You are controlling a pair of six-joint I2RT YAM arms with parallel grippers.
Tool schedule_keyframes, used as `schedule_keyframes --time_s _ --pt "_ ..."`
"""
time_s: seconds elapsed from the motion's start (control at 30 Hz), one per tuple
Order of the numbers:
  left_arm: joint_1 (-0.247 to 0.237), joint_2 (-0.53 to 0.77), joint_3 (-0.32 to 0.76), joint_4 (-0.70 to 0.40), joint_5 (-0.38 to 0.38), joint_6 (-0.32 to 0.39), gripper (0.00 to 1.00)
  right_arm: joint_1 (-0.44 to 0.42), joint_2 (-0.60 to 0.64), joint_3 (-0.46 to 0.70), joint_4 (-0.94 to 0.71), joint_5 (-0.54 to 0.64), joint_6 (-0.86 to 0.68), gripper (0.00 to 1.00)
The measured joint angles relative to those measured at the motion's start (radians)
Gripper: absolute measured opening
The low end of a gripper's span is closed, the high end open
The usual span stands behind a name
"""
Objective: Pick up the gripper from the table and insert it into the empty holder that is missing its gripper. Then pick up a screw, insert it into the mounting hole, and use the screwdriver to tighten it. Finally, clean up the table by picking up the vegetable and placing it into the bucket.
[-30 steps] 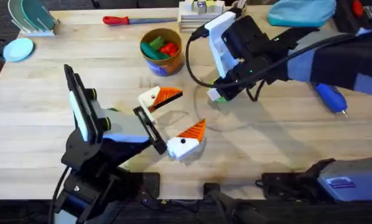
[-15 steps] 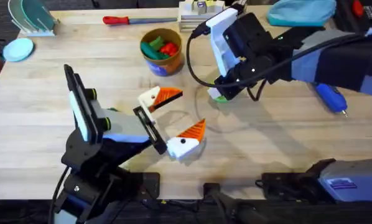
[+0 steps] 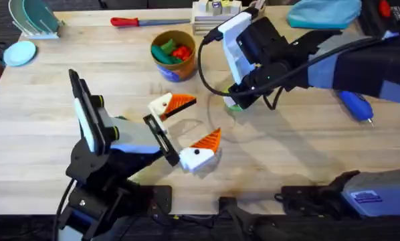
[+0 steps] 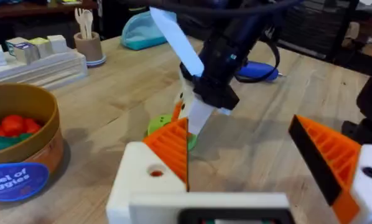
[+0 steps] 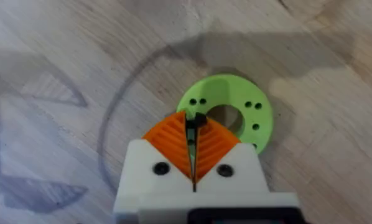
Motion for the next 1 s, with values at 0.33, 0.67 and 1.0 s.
schedule_keyframes --time_s 0.33,0.67,1.0 --pt "0.000 0.000 0.000 0.000 0.000 0.000 0.992 0.002 -0.005 0.025 -0.032 0.036 0.000 0.006" --pt "0.000 0.000 0.000 0.000 0.000 0.000 0.992 0.002 -0.153 0.243 -0.204 0.040 0.000 0.006" --pt "0.000 0.000 0.000 -0.001 0.019 0.000 0.992 0.007 -0.195 0.381 -0.328 -0.161 0.059 0.006"
